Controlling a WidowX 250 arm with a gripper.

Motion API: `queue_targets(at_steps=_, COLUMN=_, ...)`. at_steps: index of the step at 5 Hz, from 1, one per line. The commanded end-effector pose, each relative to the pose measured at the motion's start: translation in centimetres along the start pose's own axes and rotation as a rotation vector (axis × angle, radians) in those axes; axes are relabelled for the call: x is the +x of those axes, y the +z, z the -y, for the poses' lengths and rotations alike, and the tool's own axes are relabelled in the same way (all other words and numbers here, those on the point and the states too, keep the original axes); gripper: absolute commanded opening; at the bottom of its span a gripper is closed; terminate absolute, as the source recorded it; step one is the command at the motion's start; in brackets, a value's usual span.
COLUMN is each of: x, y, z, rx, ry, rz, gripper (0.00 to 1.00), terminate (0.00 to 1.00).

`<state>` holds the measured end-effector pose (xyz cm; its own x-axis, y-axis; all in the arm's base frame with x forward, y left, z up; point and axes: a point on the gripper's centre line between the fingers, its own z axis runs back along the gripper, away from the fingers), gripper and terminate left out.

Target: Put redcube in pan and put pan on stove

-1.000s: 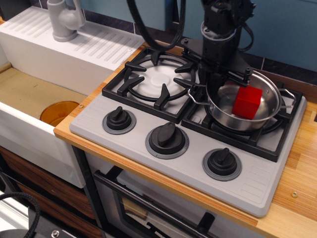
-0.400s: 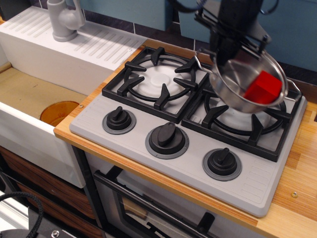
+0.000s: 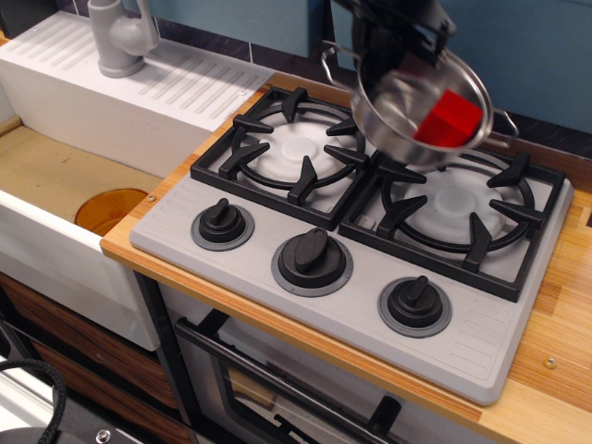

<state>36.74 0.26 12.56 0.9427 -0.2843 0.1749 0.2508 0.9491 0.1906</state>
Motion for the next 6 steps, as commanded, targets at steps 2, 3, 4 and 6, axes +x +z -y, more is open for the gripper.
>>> queue_targets(at_steps=2, x=0.4, y=2.0, z=-5.0, rx=0.021, ry=-0.041, rz=0.079, gripper=0.0, terminate=0.0)
queue_targets(at_steps=3, x=0.0, y=1.3, z=-6.2, rx=0.02, ry=-0.048, rz=0.088, gripper=0.0, terminate=0.0)
queue_targets(at_steps=4, x=-0.5, y=0.1, z=-7.3, rx=0.01, ry=-0.055, rz=0.102, gripper=0.0, terminate=0.0)
queue_targets(at_steps=6, x=-1.5, y=-2.7, z=-9.2, rx=-0.005, ry=-0.066, rz=0.138, gripper=0.0, terminate=0.0)
